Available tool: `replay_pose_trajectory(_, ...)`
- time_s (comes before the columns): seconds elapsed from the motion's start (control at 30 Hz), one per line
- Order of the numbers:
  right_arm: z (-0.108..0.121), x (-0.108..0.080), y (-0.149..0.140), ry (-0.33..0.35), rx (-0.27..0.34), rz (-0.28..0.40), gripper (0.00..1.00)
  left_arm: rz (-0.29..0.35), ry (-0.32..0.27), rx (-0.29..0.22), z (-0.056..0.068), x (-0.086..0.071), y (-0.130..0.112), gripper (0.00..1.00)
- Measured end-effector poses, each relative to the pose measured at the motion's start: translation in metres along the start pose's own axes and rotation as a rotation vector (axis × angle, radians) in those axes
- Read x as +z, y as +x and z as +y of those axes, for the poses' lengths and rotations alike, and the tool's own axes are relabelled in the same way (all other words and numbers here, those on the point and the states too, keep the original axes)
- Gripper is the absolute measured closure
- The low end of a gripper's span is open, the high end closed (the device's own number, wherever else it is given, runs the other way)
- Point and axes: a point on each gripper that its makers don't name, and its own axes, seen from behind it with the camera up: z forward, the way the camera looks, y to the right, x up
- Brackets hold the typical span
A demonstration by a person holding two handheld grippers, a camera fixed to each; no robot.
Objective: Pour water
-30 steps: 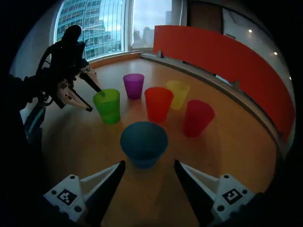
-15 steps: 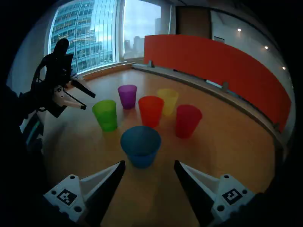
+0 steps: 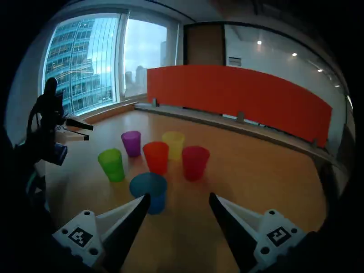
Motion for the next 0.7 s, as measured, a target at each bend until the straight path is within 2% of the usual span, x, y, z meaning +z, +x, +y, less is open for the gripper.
replay_pose_trajectory(0.2,0.012,-0.007,0.012,-0.063,0.017,0.058,0.00,0.080,0.053,-0.045,-0.012,-0.007,0.016,0.11)
replay_pose_trajectory(0.3,0.016,-0.009,0.017,-0.091,0.015,0.081,0.00,0.117,0.066,-0.057,-0.015,-0.011,0.023,0.11)
replay_pose_trajectory(0.7,0.026,-0.013,0.034,-0.160,0.034,0.159,0.00,0.229,0.105,-0.053,-0.020,-0.021,0.045,0.11)
